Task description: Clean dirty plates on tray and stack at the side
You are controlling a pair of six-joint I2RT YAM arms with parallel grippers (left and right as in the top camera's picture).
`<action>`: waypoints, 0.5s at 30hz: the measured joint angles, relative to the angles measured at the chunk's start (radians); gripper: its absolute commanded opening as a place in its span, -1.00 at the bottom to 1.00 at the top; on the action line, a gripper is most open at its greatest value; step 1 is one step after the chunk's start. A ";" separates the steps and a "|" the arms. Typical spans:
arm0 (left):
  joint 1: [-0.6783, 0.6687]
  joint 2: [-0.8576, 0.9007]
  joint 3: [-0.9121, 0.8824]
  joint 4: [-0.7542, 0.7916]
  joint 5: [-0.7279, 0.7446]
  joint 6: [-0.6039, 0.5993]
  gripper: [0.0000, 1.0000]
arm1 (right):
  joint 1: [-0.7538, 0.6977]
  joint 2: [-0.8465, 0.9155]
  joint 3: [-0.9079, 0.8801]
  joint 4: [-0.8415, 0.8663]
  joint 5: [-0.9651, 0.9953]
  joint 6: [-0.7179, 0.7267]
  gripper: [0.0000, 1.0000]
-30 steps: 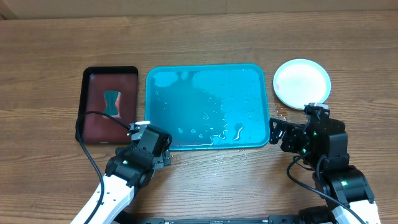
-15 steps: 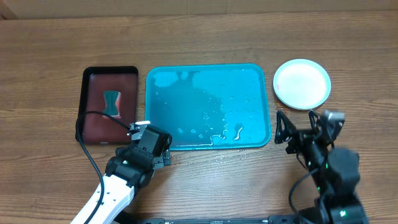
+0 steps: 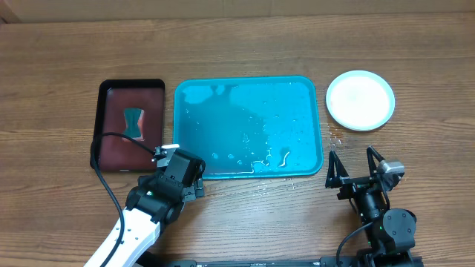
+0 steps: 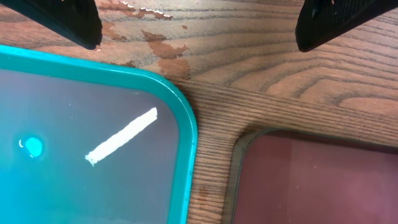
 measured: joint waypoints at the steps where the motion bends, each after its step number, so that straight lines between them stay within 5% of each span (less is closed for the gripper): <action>1: 0.000 0.000 0.000 0.000 0.000 0.000 0.99 | -0.001 -0.007 -0.002 -0.008 0.001 0.000 1.00; 15: 0.000 0.000 0.000 0.000 0.000 0.000 1.00 | -0.001 -0.026 -0.002 -0.004 0.000 0.000 1.00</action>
